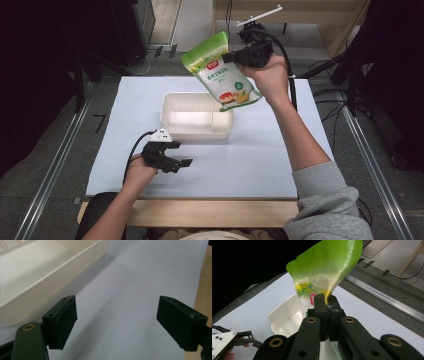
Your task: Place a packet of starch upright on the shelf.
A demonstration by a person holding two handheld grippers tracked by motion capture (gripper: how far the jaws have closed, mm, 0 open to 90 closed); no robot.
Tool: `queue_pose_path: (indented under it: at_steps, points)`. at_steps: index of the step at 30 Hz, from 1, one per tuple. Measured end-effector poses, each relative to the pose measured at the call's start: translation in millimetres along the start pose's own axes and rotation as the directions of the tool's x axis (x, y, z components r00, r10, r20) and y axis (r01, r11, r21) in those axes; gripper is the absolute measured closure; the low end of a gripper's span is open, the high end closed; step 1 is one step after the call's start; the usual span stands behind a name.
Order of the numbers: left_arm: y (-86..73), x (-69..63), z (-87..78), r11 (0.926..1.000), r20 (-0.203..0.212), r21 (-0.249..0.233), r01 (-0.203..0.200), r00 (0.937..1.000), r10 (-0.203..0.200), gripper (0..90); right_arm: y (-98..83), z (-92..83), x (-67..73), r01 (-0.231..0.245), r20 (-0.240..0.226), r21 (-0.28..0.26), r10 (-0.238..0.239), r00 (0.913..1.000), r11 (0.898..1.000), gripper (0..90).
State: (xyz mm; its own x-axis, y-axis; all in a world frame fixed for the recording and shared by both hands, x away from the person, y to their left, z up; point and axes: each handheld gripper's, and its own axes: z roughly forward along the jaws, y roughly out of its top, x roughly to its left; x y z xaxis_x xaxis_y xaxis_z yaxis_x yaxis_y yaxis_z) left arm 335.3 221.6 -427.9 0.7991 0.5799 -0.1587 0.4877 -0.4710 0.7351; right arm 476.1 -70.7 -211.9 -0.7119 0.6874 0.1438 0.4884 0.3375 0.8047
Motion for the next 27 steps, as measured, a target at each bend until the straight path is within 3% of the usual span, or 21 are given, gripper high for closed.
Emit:
queue_pose_path:
  at_steps: [14,27]
  points:
    - [-0.2,0.4,0.1,0.9999,0.000,-0.010,-0.001,1.0000,0.001,17.4,12.4,40.9,23.7,0.029,-0.018,0.038,-0.029,0.9994,0.999,90.0]
    - [0.1,-0.2,-0.5,1.0000,0.013,-0.010,-0.003,0.9999,0.003,17.4,16.8,107.6,46.0,0.018,-0.059,0.080,-0.013,0.9982,0.997,90.0]
